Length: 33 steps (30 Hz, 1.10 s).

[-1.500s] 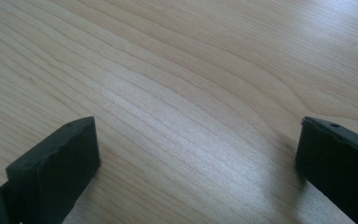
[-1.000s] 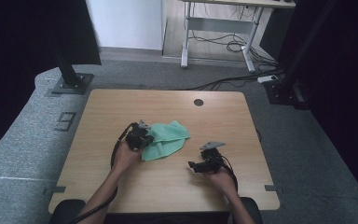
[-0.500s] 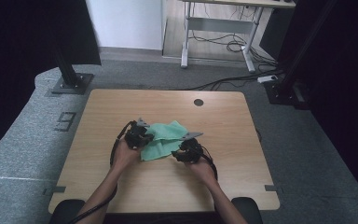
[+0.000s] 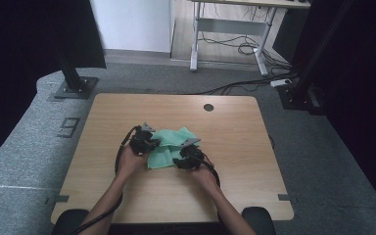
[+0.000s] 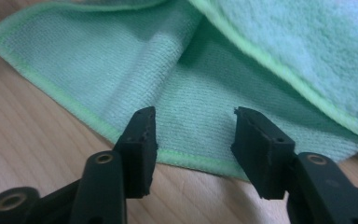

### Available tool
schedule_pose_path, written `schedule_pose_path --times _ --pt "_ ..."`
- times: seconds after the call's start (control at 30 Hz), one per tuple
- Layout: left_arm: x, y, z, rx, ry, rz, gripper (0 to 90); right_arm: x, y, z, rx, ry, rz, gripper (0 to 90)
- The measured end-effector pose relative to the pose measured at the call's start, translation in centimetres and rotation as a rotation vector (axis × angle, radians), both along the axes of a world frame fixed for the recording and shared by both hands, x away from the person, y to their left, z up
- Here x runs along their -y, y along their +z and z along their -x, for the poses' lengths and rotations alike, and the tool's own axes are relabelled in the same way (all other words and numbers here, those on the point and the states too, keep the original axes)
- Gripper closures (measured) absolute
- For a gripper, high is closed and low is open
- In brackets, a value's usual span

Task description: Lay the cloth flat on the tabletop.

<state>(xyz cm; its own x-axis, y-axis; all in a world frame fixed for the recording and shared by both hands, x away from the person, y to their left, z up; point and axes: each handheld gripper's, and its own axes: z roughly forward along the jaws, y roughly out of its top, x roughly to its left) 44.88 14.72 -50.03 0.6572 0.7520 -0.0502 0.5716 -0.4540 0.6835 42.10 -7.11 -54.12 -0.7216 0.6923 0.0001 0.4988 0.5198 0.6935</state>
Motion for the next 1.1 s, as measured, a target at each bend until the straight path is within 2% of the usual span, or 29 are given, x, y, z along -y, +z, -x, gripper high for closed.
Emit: schedule_pose_path --times 0.23,0.5,0.87,1.1 --pt "-1.0 0.5 -0.3 0.016 0.038 0.016 85.5 1.2 -0.2 0.9 0.004 0.009 -0.013 46.3" --pt "-2.5 0.6 -0.6 0.016 0.08 0.028 85.6 2.4 -0.1 2.0 0.001 0.025 0.004 43.0" --pt "-4.9 -0.5 -0.6 -0.016 0.146 0.031 85.6 4.1 -0.1 2.7 -0.004 0.034 0.008 41.3" --pt "-6.7 -1.7 0.0 -0.048 0.178 0.018 85.4 4.9 0.0 2.8 -0.011 0.012 0.019 37.5"
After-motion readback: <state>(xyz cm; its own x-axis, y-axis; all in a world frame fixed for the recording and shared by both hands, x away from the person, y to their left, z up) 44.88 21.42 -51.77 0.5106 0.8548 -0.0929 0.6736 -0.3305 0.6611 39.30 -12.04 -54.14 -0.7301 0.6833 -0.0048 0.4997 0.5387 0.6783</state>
